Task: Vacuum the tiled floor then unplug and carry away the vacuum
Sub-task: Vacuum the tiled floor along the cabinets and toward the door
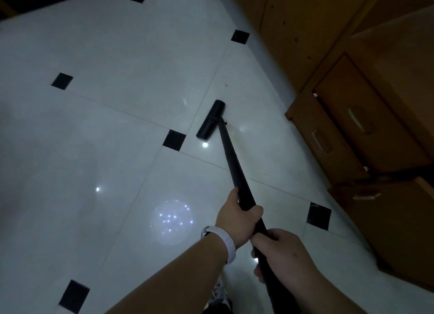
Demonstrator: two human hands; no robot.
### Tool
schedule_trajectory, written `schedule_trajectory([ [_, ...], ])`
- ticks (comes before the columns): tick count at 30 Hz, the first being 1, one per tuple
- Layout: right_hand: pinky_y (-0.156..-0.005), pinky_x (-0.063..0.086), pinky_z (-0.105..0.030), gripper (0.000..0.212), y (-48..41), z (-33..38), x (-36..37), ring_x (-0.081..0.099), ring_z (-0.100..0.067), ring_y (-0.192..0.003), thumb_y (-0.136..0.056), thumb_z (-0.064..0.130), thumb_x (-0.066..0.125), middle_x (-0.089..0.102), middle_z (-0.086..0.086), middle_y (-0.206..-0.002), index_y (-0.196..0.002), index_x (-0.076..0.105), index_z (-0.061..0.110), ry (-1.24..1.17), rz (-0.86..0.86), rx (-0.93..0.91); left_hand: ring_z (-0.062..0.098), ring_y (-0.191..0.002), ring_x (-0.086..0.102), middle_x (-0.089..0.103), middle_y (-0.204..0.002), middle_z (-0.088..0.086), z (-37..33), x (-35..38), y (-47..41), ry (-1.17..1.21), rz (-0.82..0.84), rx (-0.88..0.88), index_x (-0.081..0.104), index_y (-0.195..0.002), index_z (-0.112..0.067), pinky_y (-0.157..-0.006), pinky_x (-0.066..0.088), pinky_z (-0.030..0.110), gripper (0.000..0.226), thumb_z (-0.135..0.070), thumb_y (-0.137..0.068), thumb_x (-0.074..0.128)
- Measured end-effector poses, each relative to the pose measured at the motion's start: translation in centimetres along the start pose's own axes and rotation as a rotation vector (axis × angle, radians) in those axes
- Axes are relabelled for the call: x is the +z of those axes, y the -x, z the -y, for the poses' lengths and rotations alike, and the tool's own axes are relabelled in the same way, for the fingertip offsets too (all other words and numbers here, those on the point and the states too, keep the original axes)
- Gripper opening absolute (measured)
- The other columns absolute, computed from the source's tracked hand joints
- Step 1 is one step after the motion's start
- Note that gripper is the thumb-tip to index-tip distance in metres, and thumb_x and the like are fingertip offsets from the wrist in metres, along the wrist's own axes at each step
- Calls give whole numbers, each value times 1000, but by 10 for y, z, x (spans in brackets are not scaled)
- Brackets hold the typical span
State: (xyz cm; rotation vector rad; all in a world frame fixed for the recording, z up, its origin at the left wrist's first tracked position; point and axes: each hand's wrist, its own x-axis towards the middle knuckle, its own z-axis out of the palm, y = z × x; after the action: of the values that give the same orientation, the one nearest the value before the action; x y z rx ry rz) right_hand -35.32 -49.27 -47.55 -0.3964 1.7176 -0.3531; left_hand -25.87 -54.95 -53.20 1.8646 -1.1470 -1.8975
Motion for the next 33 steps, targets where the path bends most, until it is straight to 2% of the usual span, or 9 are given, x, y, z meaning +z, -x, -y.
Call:
schedule_trajectory([
  [6, -55, 47, -37, 22, -19, 44, 25, 61, -31, -48, -83, 15, 61, 66, -19, -56, -68, 65, -1, 6, 1, 19, 13, -95, 61, 61, -116, 0, -19, -38, -31, 34, -19, -8, 25, -151, -22, -70, 46, 14, 74, -26, -88, 64],
  [11, -56, 48, -35, 24, -37, 71, 35, 60, -29, -49, -85, 17, 62, 69, -21, -60, -71, 68, -3, -30, 7, 28, 15, -99, 63, 61, -122, 3, -33, -57, -54, 76, -42, -7, 23, -152, -24, -75, 49, 18, 77, -28, -87, 65],
  [14, -55, 49, -35, 25, -49, 84, 33, 60, -29, -49, -86, 16, 63, 69, -21, -61, -70, 68, -2, -50, 3, 26, 14, -100, 64, 62, -125, 5, -42, -59, -67, 127, -58, -16, 24, -151, -26, -71, 49, 14, 77, -29, -87, 66],
  [19, -55, 50, -34, 25, -66, 107, 15, 61, -27, -49, -87, 15, 62, 69, -19, -60, -69, 69, 0, -64, 12, 11, 13, -98, 64, 63, -122, 6, -65, -50, -89, 183, -87, -18, 26, -151, -25, -65, 49, 9, 76, -28, -87, 67],
  [23, -50, 50, -30, 24, -74, 129, -9, 61, -25, -48, -88, 16, 60, 68, -17, -58, -74, 69, -2, -48, 41, -2, 5, -86, 63, 64, -112, 2, -90, -37, -104, 188, -98, -20, 27, -151, -25, -62, 49, 9, 75, -27, -87, 67],
  [30, -46, 49, -26, 26, -104, 159, -61, 59, -22, -45, -90, 18, 61, 67, -16, -59, -79, 69, -4, -30, 53, -27, 15, -98, 64, 63, -120, 3, -133, -8, -140, 66, -97, 13, 24, -151, -25, -77, 50, 20, 77, -34, -87, 66],
  [33, -50, 49, -29, 25, -122, 170, -79, 60, -23, -48, -89, 18, 61, 68, -15, -60, -78, 69, -3, -47, 62, -34, 16, -101, 64, 62, -124, 5, -149, 5, -158, 45, -101, 14, 24, -152, -23, -79, 50, 21, 78, -34, -87, 66],
])
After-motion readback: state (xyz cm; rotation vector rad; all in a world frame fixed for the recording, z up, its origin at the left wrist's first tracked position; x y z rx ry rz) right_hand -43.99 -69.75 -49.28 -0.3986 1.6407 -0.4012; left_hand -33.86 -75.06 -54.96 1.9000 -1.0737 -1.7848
